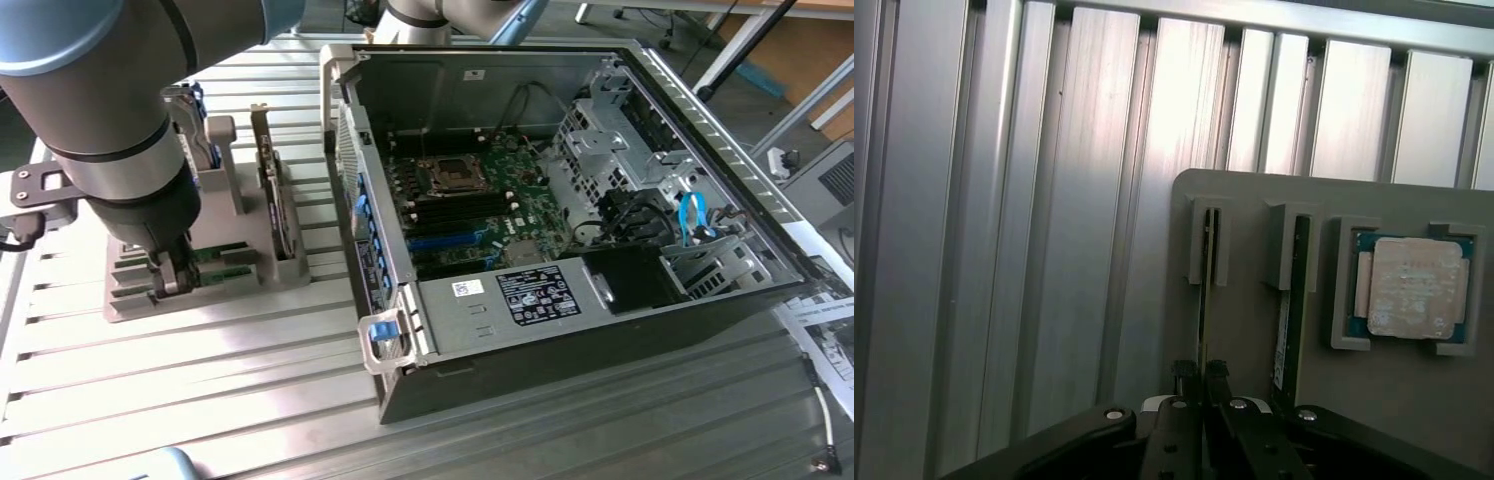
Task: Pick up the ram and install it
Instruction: 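Pick up the ram and move it above insertion slot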
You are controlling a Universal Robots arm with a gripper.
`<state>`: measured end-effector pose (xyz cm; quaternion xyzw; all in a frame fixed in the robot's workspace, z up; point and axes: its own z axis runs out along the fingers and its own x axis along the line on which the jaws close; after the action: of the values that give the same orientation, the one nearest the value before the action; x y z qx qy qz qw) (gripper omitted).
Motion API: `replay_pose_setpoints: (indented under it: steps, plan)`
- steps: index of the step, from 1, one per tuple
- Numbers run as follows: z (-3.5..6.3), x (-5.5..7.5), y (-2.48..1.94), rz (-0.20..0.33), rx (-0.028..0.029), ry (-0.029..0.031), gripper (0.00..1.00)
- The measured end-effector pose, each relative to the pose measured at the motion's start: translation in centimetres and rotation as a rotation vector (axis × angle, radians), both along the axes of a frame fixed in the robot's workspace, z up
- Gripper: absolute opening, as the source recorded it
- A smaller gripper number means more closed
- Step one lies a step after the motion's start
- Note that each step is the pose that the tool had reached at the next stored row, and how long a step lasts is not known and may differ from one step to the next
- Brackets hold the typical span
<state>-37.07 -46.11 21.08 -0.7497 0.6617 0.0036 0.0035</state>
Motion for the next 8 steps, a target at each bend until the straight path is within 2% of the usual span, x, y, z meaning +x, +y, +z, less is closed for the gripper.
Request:
replay_pose_setpoints:
  steps: [8]
  plan:
    - [0.07, 0.00, 0.11, 0.000, -0.0001, 0.0001, 0.14]
